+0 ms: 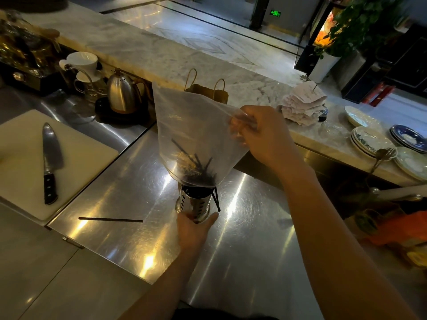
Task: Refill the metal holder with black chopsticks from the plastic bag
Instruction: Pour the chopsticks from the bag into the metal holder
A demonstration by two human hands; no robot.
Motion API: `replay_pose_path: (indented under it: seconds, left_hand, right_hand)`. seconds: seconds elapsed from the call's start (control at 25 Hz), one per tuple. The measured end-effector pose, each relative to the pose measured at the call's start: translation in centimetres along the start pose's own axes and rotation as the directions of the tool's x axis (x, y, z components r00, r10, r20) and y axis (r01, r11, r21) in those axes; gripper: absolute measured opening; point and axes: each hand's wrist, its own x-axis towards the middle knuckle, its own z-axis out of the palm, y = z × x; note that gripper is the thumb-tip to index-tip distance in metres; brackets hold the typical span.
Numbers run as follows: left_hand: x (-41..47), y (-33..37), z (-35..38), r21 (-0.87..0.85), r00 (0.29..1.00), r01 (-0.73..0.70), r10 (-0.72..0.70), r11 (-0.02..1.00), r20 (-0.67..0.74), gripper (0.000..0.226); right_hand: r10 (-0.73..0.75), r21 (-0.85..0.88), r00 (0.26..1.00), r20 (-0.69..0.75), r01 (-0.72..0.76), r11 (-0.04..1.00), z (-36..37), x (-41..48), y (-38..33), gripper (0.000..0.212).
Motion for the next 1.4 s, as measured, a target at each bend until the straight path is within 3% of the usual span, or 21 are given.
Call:
replay_pose_path:
  seconds: [0.12, 0.28, 0.52, 0.72, 0.92, 1.12, 1.28, 1.4]
  left_hand:
    - [0.4, 0.7, 1.9, 0.079, 0.978, 0.074, -0.088, 0.994, 0.19, 0.091]
    - [0.7, 2.5, 4.2, 0.148, 0.95, 0.106, -0.144, 0.983, 0.276, 0.084]
    - [1.6, 3.9, 6.0, 0.08, 0.972, 0.131, -0.144, 0.988, 0.187, 0.078]
    - [1.4, 4.6, 7.2, -0.065, 0.979, 0.176, -0.168, 0.982, 0.115, 0.065]
    - [1.8, 4.9, 8.8, -0.203, 0.97, 0.238, -0.222, 0.95, 0.097, 0.068]
    - [2.8, 5.1, 9.2, -0.184, 0.974, 0.226, -0.22, 0.957, 0.051, 0.022]
    - [2.7, 4.5, 9.1, -0.265, 0.959, 0.278, -0.252, 0.923, 0.128, 0.027]
    - [1.9, 5.1, 8.8, -0.261, 0.968, 0.242, -0.215, 0.934, 0.126, 0.03]
  right_hand:
    - [-0.005, -0.015, 1.0, -0.023, 0.004, 1.0, -0.1, -0.1, -0.2, 0.01]
    - [-0.042, 0.01, 0.999, -0.03, 0.043, 0.999, -0.2, -0.5, -0.4, 0.012]
    - [-0.032, 0.062, 1.0, -0.001, 0.032, 0.998, 0.1, -0.1, -0.2, 0.015]
    - [-0.029, 0.051, 1.0, -0.005, 0.029, 0.998, 0.3, 0.2, -0.2, 0.015]
    - [-0.025, 0.059, 1.0, 0.002, 0.025, 0.998, 0.1, 0.3, -0.3, 0.012]
    - [-0.022, 0.073, 1.0, 0.008, 0.021, 0.997, 0.1, 0.7, -0.1, 0.014]
    - [-0.015, 0.062, 1.0, -0.001, 0.015, 0.998, 0.0, 0.8, 0.2, 0.017]
    - [-0.011, 0.054, 1.0, 0.009, 0.011, 0.998, -0.4, 1.1, 0.2, 0.015]
